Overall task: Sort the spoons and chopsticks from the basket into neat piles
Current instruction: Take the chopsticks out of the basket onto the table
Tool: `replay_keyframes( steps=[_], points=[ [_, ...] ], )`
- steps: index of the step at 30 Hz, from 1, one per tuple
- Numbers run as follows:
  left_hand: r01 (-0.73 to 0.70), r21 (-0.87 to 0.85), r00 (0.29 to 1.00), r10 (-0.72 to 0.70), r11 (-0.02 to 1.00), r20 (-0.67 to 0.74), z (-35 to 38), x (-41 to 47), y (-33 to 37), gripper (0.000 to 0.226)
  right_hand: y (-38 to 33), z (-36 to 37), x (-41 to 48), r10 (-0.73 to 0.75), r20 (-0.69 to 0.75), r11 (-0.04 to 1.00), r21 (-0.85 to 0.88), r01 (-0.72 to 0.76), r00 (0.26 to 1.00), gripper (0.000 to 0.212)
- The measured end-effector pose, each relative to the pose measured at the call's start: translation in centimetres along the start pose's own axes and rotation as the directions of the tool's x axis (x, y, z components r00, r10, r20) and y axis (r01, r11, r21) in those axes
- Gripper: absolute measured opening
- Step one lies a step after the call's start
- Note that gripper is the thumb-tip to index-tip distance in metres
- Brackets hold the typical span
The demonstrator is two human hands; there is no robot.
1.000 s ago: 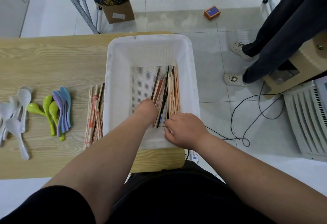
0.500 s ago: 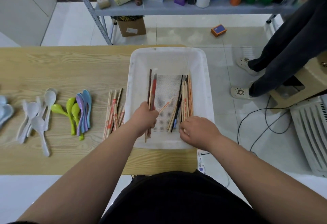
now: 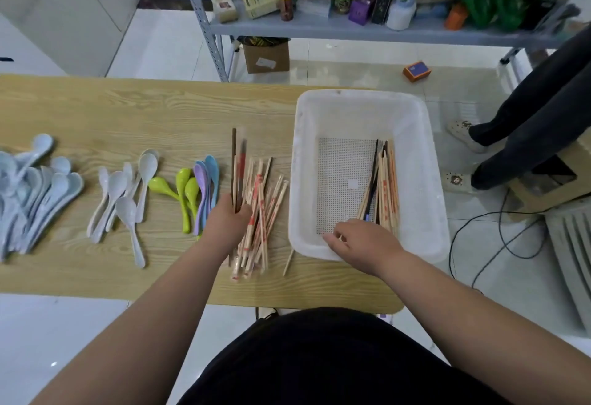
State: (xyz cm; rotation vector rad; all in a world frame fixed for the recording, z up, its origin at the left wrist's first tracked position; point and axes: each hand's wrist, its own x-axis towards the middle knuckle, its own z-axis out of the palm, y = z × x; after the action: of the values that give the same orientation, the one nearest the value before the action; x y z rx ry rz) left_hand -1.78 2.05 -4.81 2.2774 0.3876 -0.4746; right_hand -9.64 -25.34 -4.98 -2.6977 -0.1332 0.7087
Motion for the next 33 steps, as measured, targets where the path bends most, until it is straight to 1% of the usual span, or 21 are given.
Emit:
replay_keyframes(
  steps=[1, 3, 5, 7, 8, 11, 13, 15, 18, 20, 23, 27, 33],
  points=[
    [0.013, 0.08, 1.0, -0.014, 0.997, 0.012, 0.2, 0.4, -0.9, 0.024, 0.0, 0.1, 0.0, 0.005, -0.008, 1.0, -0.009, -0.005, 1.0, 0.049],
    [0.006, 0.186, 1.0, -0.011, 0.983, 0.027, 0.7, 1.1, -1.9, 0.024, -0.1, 0.1, 0.0, 0.018, -0.023, 1.0, -0.012, -0.018, 1.0, 0.046],
    [-0.028, 0.21, 0.999, 0.021, 0.977, 0.034, 1.2, 1.7, -2.2, 0.02, -0.3, 0.1, 0.0, 0.032, -0.034, 0.999, -0.01, -0.032, 0.999, 0.043],
    [-0.051, 0.206, 0.997, 0.039, 0.977, 0.065, 1.7, 2.4, -2.3, 0.024, -0.4, 0.1, -0.1, 0.037, -0.032, 0.999, -0.009, -0.037, 0.999, 0.04],
    [-0.063, 0.227, 0.995, 0.043, 0.972, 0.093, 2.0, 2.7, -2.7, 0.029, -0.5, 0.1, -0.1, 0.042, -0.032, 0.999, -0.009, -0.042, 0.999, 0.04],
    [-0.116, 0.4, 0.985, 0.054, 0.909, 0.162, 2.3, 2.8, -3.6, 0.047, -0.4, 0.3, 0.0, 0.059, -0.039, 0.998, -0.018, -0.059, 0.998, 0.038],
    [-0.172, 0.448, 0.976, 0.09, 0.877, 0.2, 2.2, 2.4, -4.0, 0.064, -0.3, 0.5, 0.0, 0.064, -0.049, 0.998, -0.02, -0.065, 0.997, 0.038],
    [-0.209, 0.439, 0.967, 0.117, 0.874, 0.226, 1.9, 2.2, -4.4, 0.079, -0.3, 0.6, -0.1, 0.071, -0.06, 0.997, -0.011, -0.072, 0.996, 0.038],
    [-0.248, 0.461, 0.952, 0.126, 0.852, 0.279, 1.5, 2.4, -5.0, 0.086, -0.3, 0.8, -0.2, 0.08, -0.072, 0.997, -0.004, -0.081, 0.994, 0.038],
    [-0.251, 0.462, 0.947, 0.117, 0.851, 0.3, 1.3, 2.4, -5.1, 0.087, -0.4, 0.8, -0.2, 0.086, -0.084, 0.996, -0.013, -0.087, 0.993, 0.038],
    [-0.223, 0.413, 0.951, 0.103, 0.883, 0.293, 0.9, 2.1, -4.9, 0.089, -0.7, 0.7, -0.5, 0.105, -0.103, 0.994, -0.03, -0.109, 0.989, 0.037],
    [-0.276, 0.451, 0.932, 0.123, 0.849, 0.34, 0.8, 1.7, -4.8, 0.081, -1.2, 0.6, -0.9, 0.13, -0.122, 0.991, -0.027, -0.134, 0.984, 0.036],
    [-0.271, 0.448, 0.932, 0.116, 0.852, 0.343, 0.5, 1.5, -5.5, 0.085, -1.2, 1.2, -0.9, 0.144, -0.142, 0.989, -0.015, -0.148, 0.979, 0.038]
  ],
)
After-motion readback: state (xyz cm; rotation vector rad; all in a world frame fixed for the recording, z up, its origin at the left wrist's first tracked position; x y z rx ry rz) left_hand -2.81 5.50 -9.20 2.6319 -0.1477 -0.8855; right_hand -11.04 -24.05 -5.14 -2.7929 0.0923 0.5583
